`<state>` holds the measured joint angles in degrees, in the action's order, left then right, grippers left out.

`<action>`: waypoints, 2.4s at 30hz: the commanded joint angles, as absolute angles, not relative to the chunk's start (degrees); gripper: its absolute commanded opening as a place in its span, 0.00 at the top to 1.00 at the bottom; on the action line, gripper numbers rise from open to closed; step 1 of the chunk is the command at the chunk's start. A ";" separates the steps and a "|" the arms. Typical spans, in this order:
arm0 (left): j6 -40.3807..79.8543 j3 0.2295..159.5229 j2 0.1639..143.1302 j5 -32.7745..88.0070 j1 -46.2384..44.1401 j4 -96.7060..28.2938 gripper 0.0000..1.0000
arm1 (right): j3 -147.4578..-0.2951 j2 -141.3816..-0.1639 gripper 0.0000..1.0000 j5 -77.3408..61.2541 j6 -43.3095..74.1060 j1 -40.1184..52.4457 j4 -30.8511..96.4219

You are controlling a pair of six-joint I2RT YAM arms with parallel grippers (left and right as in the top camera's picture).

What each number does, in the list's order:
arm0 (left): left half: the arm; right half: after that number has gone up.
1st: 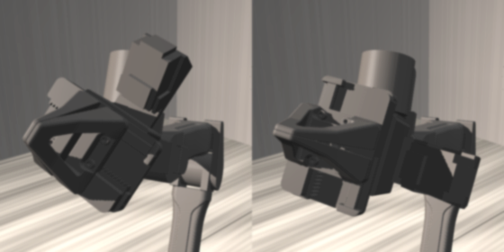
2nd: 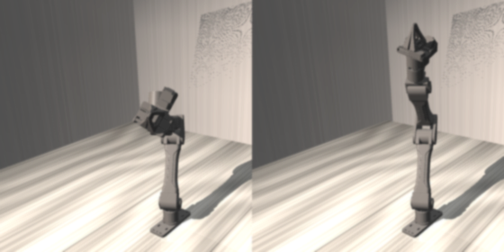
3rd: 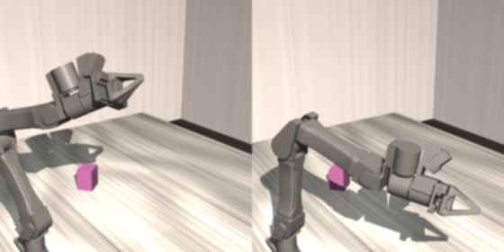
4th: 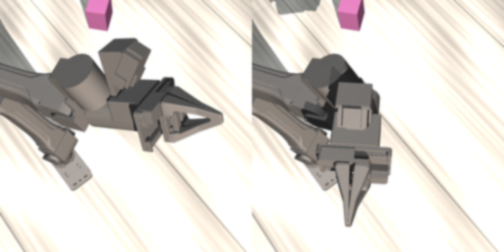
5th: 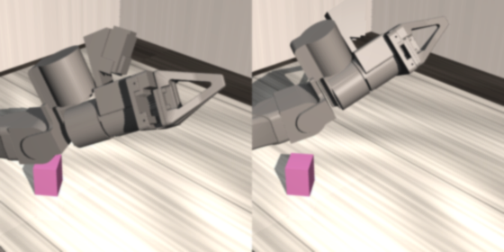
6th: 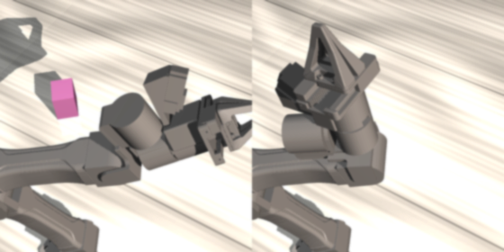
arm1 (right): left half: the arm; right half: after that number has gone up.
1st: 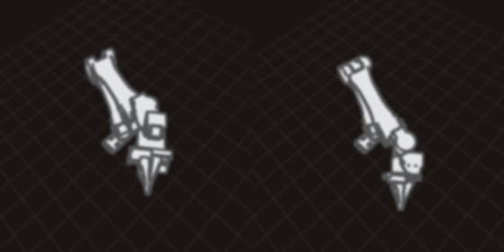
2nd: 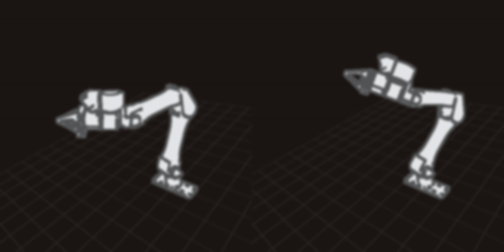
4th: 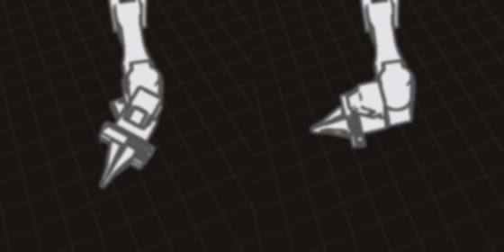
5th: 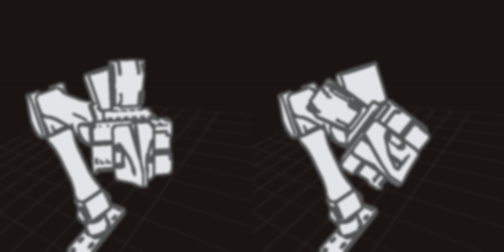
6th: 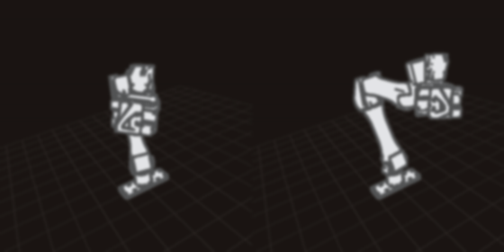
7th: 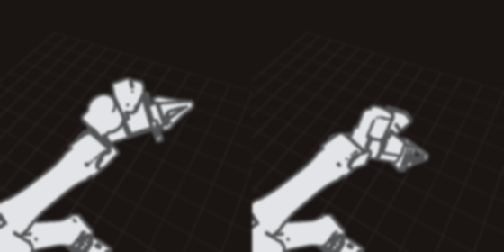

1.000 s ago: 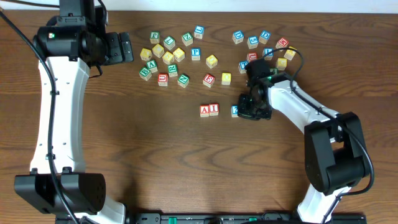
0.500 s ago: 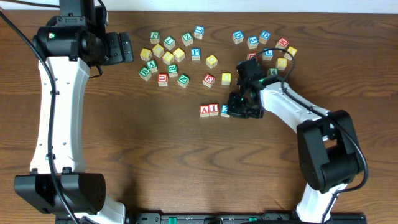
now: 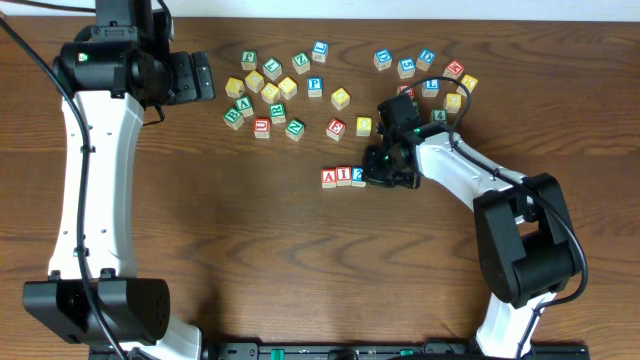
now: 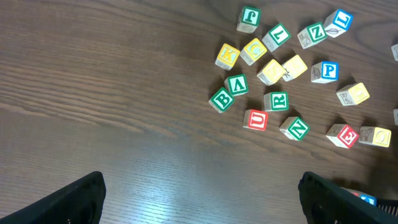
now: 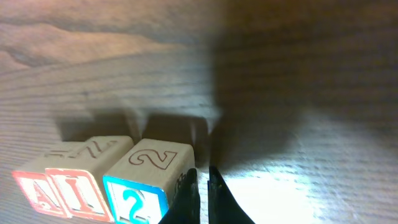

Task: Spell out AI2
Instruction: 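Grasp the blue 2 block and slide it left against I, then release the 2 block and raise the right gripper toward the cluster, then move the right gripper back over the AI2 row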

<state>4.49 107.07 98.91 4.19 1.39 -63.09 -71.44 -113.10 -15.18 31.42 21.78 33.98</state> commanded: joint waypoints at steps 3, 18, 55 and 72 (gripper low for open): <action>4.99 107.04 99.09 4.10 1.54 -63.33 0.02 | -71.18 -113.45 0.98 -15.55 31.59 22.41 31.57; 4.99 107.04 99.09 4.10 1.52 -63.33 0.02 | -76.93 -113.47 0.98 -10.07 27.20 23.09 38.52; 4.97 107.04 99.09 4.08 1.52 -63.33 0.02 | -84.53 -118.13 0.88 -2.07 30.00 27.86 31.59; 4.99 107.04 99.09 4.10 1.52 -63.33 0.03 | -84.53 -120.18 0.88 -2.07 30.00 30.48 31.38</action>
